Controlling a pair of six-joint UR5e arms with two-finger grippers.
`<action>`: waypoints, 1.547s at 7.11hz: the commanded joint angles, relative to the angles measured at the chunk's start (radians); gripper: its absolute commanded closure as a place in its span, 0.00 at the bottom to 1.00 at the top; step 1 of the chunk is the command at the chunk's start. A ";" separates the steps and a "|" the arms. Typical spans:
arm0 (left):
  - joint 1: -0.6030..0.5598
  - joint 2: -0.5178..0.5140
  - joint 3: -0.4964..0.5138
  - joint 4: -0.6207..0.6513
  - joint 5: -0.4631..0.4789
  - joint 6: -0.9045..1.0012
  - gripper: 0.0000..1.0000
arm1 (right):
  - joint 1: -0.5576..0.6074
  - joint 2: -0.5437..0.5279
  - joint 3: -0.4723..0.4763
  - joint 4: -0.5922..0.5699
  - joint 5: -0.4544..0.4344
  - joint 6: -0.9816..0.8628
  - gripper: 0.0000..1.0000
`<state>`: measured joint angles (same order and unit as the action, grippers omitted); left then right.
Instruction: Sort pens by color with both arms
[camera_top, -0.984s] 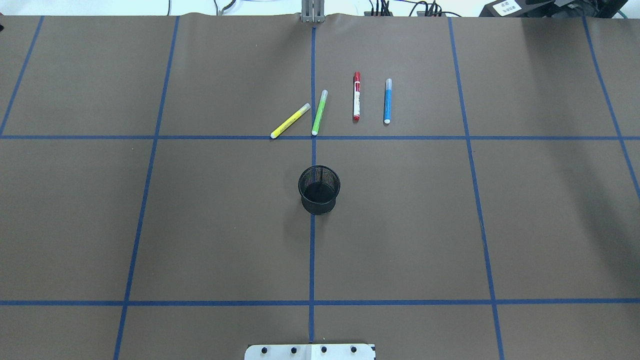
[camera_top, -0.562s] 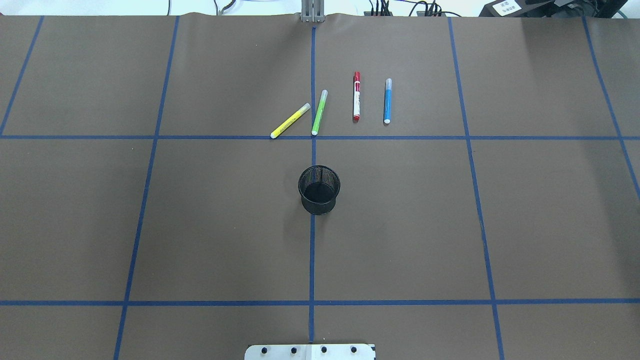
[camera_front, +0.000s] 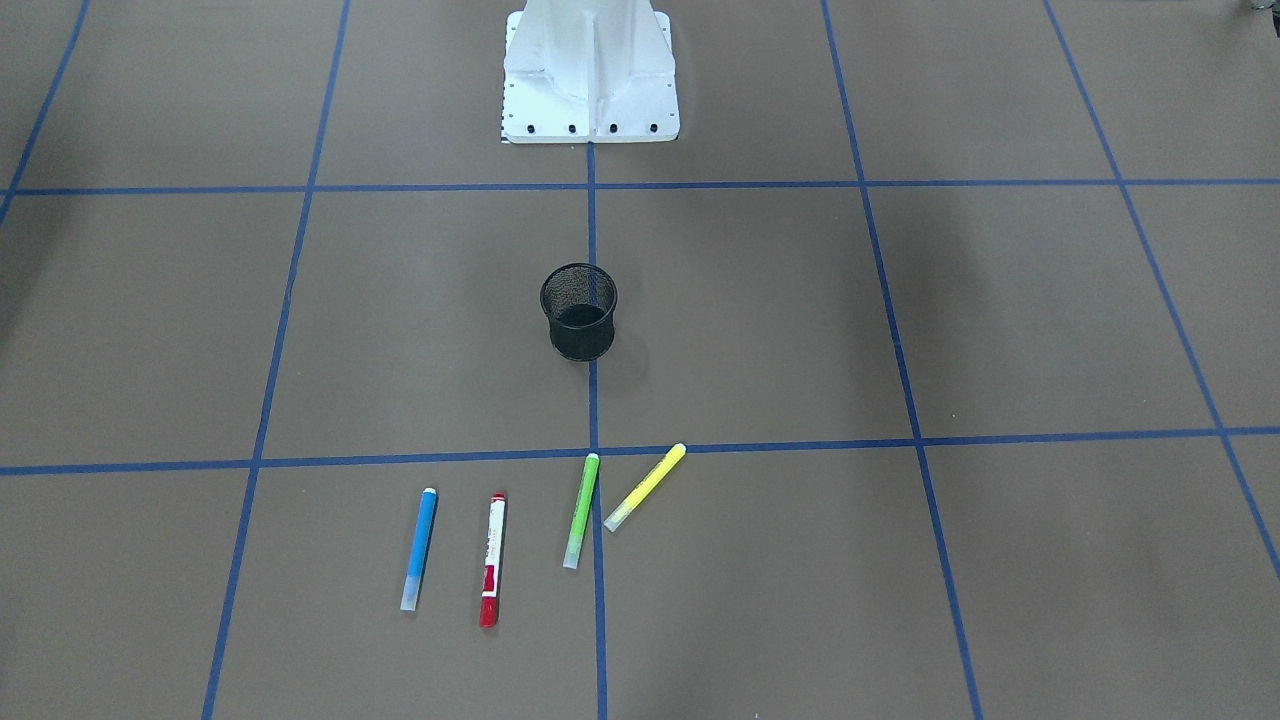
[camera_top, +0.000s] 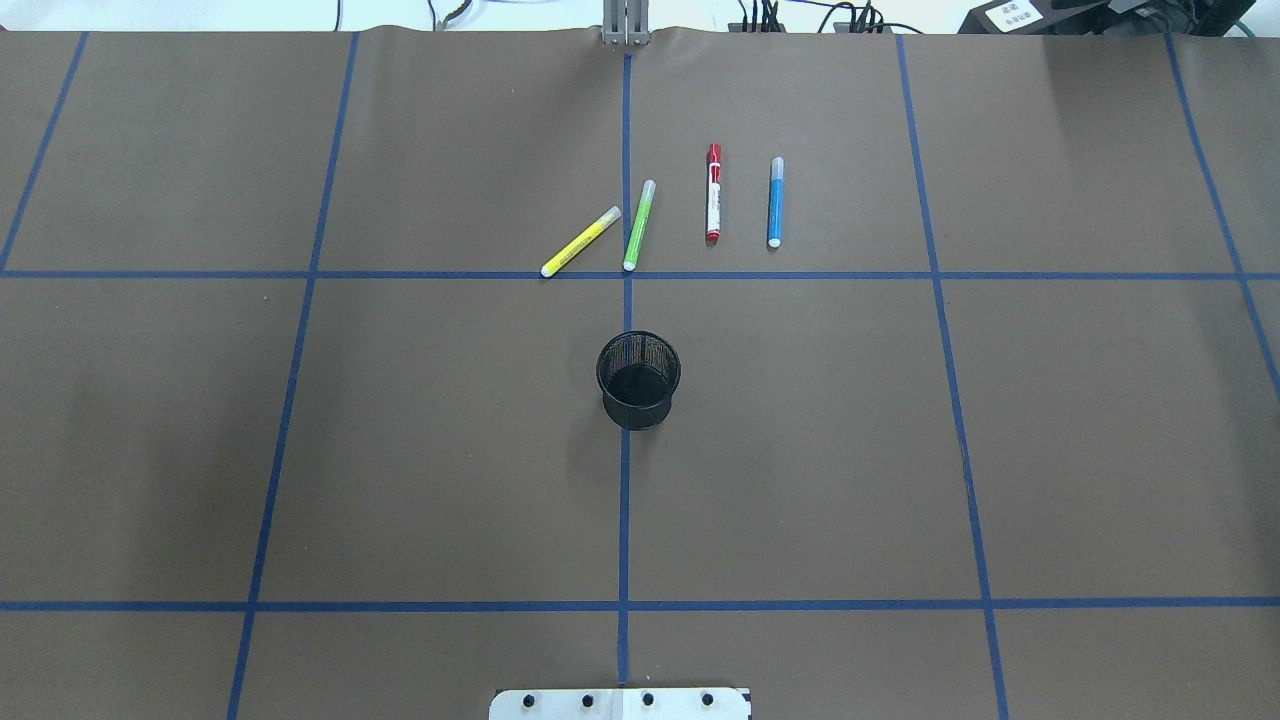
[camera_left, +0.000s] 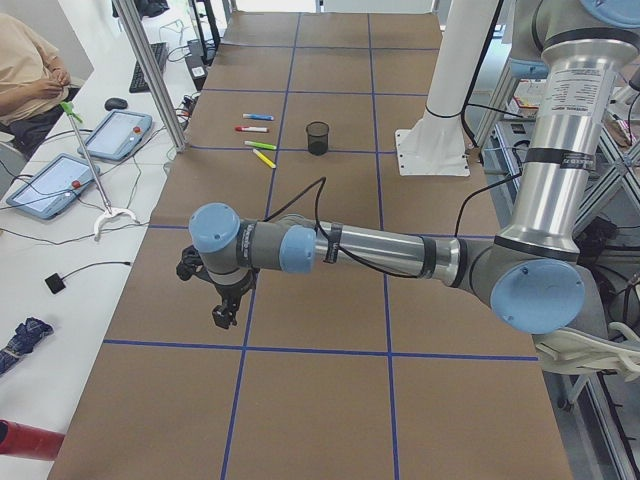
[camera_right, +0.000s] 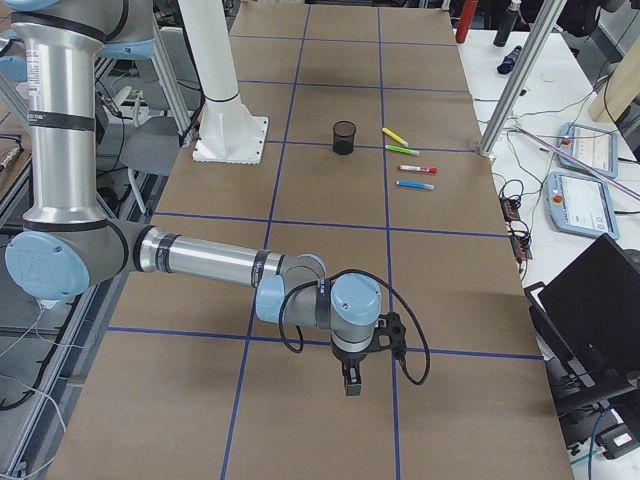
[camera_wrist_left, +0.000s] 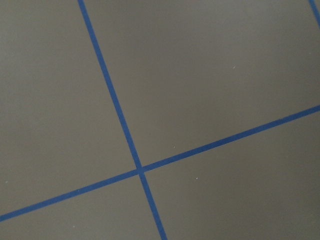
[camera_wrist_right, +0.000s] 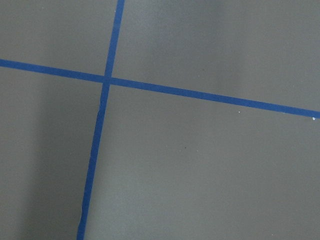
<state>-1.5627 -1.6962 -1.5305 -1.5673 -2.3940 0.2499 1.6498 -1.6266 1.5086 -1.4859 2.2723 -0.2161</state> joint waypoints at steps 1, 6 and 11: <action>0.000 0.061 0.024 -0.027 -0.001 -0.003 0.00 | -0.002 0.014 0.004 0.003 -0.001 0.001 0.00; -0.005 0.085 0.018 -0.028 0.096 0.002 0.00 | -0.036 0.157 0.016 -0.235 -0.002 0.000 0.00; -0.003 0.086 0.009 -0.051 0.098 0.002 0.00 | -0.042 0.090 0.034 -0.235 -0.004 -0.014 0.00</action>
<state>-1.5655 -1.6114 -1.5205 -1.6161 -2.2965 0.2516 1.6082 -1.5200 1.5220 -1.7223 2.2683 -0.2274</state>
